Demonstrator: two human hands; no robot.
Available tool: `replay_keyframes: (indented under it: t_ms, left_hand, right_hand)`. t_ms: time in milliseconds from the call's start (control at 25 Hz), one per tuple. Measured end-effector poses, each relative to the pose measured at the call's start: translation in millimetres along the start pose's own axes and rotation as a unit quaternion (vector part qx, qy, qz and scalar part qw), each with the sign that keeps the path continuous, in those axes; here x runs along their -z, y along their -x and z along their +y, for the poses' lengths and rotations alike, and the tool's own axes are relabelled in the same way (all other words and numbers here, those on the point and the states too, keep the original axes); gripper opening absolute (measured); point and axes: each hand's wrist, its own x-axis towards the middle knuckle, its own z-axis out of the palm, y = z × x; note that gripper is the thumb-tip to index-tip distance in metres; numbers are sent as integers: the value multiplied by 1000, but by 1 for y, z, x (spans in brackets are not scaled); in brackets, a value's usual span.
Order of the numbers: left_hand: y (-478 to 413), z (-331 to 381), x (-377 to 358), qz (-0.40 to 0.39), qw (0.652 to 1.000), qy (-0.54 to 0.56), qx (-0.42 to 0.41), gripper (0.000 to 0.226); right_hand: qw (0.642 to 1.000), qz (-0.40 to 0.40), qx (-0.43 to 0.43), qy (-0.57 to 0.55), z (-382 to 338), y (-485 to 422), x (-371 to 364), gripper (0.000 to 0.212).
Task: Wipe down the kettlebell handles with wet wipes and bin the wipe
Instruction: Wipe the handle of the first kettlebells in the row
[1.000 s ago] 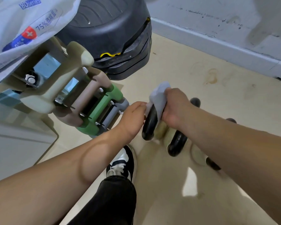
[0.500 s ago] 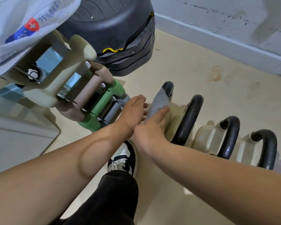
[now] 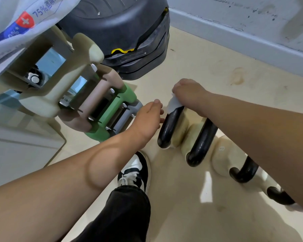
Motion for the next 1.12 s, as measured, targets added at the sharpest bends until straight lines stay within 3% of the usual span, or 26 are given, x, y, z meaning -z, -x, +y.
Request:
replay_keyframes:
  t_ms: [80, 160, 320, 400, 480, 600, 720, 800, 920, 1000, 1120]
  left_hand:
    - [0, -3, 2, 4, 1000, 6, 4, 47]
    - [-2, -6, 5, 21, 1000, 22, 1, 46]
    - [-2, -4, 11, 48, 997, 54, 26, 45]
    - [-2, -5, 10, 47, 996, 61, 37, 46]
    - [0, -5, 8, 44, 996, 65, 39, 46]
    - [-2, -6, 8, 41, 997, 56, 30, 44]
    - [0, -6, 5, 29, 999, 31, 33, 43]
    - [0, -5, 4, 20, 999, 20, 35, 44]
    - [-3, -6, 4, 11, 999, 2, 35, 44]
    - [-2, -6, 2, 6, 999, -1, 35, 44]
    - [0, -8, -1, -9, 1000, 6, 27, 38]
  right_hand:
    - [994, 13, 42, 101, -16, 12, -7, 21]
    - [983, 52, 95, 148, -29, 37, -21, 35]
    - [938, 105, 252, 212, -26, 94, -71, 49]
    - [924, 73, 298, 226, -21, 106, -84, 49]
    - [915, 102, 320, 223, -13, 91, -72, 44]
    - [944, 127, 240, 189, 3, 40, -25, 46]
    - [995, 9, 100, 23, 20, 1, 2, 45]
    - [994, -35, 32, -103, 20, -9, 2, 35]
    - [968, 16, -50, -247, 8, -10, -4, 25]
    - [968, 80, -79, -223, -3, -3, -19, 33]
    - [967, 100, -99, -211, -35, 19, -49, 70]
